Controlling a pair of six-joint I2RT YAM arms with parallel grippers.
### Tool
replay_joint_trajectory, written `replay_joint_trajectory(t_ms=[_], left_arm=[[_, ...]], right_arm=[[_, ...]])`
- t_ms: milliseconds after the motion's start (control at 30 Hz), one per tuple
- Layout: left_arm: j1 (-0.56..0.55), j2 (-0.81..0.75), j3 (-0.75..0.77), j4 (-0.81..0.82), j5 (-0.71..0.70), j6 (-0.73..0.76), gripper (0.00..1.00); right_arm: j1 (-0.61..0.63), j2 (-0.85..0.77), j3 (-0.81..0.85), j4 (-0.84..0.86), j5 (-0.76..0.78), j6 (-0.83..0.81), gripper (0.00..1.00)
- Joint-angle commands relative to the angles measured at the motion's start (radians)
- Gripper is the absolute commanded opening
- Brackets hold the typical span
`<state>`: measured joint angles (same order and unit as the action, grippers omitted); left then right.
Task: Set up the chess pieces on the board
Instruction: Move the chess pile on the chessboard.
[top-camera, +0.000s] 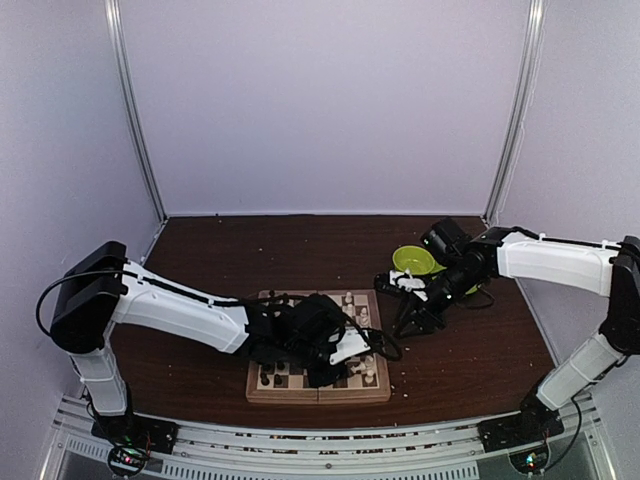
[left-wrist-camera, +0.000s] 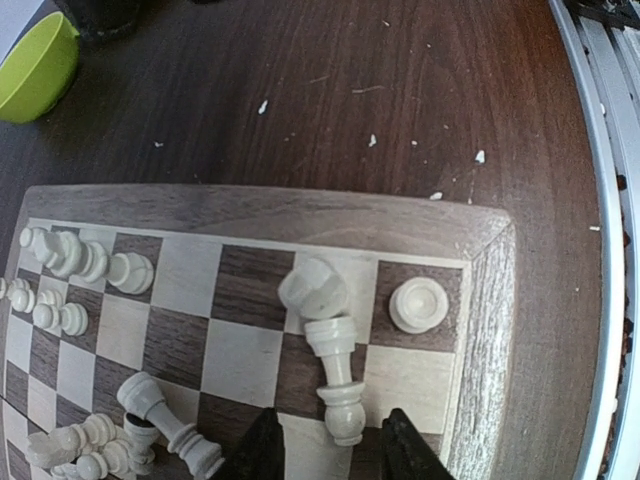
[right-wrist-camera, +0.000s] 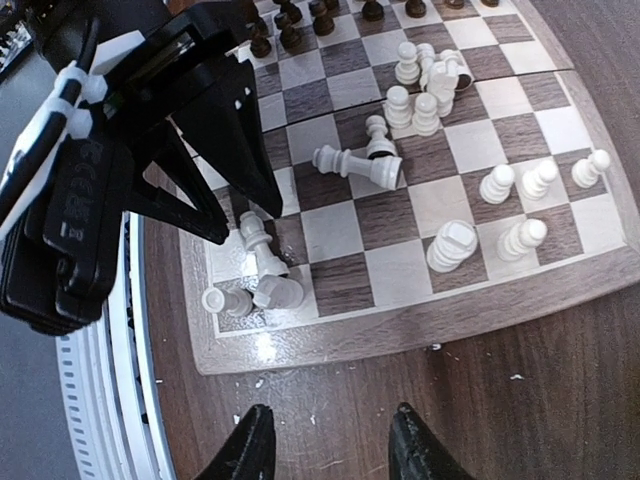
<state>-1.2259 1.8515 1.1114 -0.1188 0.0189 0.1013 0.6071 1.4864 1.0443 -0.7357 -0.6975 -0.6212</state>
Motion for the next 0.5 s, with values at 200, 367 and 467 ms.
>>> replay_joint_trajectory(t_ms=[200,367,467], left_arm=[[0.0,0.055,0.056,0.006,0.007,0.019,0.33],[0.0,0.059,0.054,0.002,-0.004,0.017,0.3],[0.0,0.06,0.05,0.001,-0.004,0.018,0.29]], right_arm=[[0.097,0.102,0.016,0.022,-0.053,0.05,0.39],[0.124,0.143,0.032,0.018,-0.05,0.057,0.39],[0.139,0.159,0.04,0.024,-0.041,0.068,0.39]])
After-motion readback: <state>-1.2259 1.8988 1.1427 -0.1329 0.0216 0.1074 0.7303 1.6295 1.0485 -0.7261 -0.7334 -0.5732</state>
